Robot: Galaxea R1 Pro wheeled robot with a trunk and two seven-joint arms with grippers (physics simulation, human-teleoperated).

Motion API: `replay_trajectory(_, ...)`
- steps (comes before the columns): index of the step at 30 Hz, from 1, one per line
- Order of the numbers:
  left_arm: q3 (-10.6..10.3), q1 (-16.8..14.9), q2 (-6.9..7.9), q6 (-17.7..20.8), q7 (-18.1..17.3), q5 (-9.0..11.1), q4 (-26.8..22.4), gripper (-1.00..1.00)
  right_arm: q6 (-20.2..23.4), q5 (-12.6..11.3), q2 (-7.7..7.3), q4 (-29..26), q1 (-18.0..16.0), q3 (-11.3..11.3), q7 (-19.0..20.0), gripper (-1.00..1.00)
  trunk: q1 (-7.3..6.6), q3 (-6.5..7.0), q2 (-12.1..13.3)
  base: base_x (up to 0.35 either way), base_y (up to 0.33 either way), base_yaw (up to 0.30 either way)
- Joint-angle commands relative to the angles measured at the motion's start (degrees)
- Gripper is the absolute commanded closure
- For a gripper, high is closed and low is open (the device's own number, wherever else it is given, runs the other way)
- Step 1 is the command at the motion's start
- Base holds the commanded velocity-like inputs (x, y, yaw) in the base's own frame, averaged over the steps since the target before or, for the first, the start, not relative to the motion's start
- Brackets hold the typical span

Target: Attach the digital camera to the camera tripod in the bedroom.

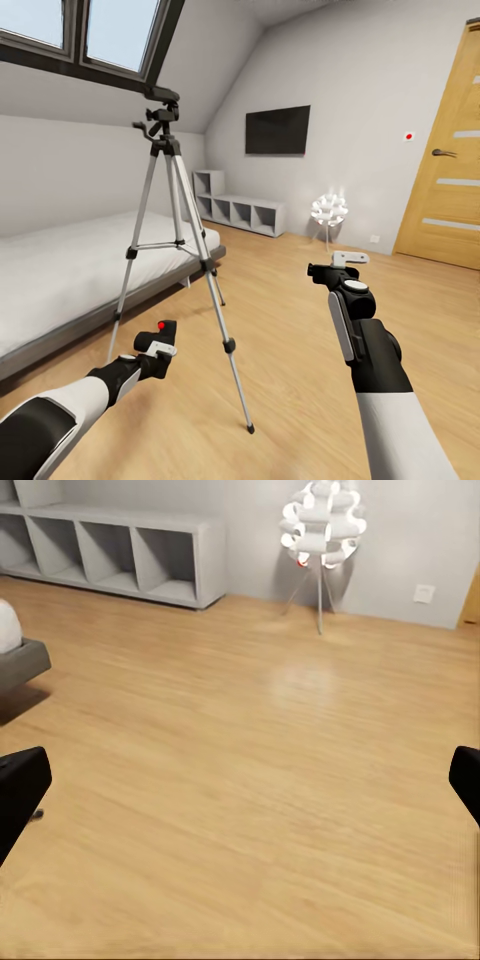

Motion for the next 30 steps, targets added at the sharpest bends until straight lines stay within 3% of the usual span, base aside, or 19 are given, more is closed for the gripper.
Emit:
replay_trajectory(1, -0.3, 0.0, 0.04, -0.1, -0.2, 0.5, -0.1, 1.00, 0.3, 0.0, 0.00, 0.0, 0.0, 0.1, -0.3, -1.00, -0.05, -0.06, 0.0, -0.295, 0.000, 0.000)
replay_trajectory(3, -0.3, 0.0, 0.04, -2.4, -0.2, 0.5, 0.1, 1.00, 0.2, 0.0, 0.00, 0.0, 0.0, 0.1, -0.3, -1.00, -0.05, -0.06, 0.0, -0.192, 0.000, 0.000)
replay_trajectory(8, -0.3, 0.4, -0.42, -16.2, -0.2, 0.6, 4.6, 1.00, -0.5, 0.0, 0.00, 0.6, 0.0, 0.1, -0.3, -1.00, -0.05, -0.06, 0.0, -0.059, 0.000, 0.000)
replay_trajectory(9, -0.3, 0.6, -0.51, -17.6, -0.2, 0.6, 4.9, 1.00, -0.6, 0.0, 0.00, 0.7, 0.0, 0.1, -0.3, -1.00, -0.05, -0.06, 0.0, -0.018, 0.000, 0.000)
replay_trajectory(19, -0.3, 11.3, -0.91, -35.4, 0.0, 0.6, 6.2, 1.00, -1.1, -0.1, 0.00, 1.3, 0.0, 0.1, -0.3, -1.00, -0.05, -0.06, 0.0, -0.004, 0.000, 0.000)
replay_trajectory(22, -0.3, 13.7, -0.95, -38.6, 0.0, 0.6, 6.2, 1.00, -2.1, -0.1, 0.00, 1.3, 0.0, 0.1, -0.3, -1.00, -0.05, -0.06, 0.0, 0.000, 0.000, 0.000)
replay_trajectory(27, -0.3, 18.3, -0.89, -44.8, 0.1, 1.1, 6.2, 1.00, -8.4, -0.1, -0.04, 1.3, 1.4, 0.1, -0.3, -1.00, -0.05, -0.06, 0.0, 0.000, 0.000, 0.000)
replay_trajectory(30, -0.2, 19.6, -0.40, -46.3, 0.0, 3.3, 6.2, 1.00, -12.9, -0.1, -0.07, 1.3, 4.2, 0.1, -0.4, -1.00, -0.05, -0.06, 0.0, 0.000, 0.000, 0.000)
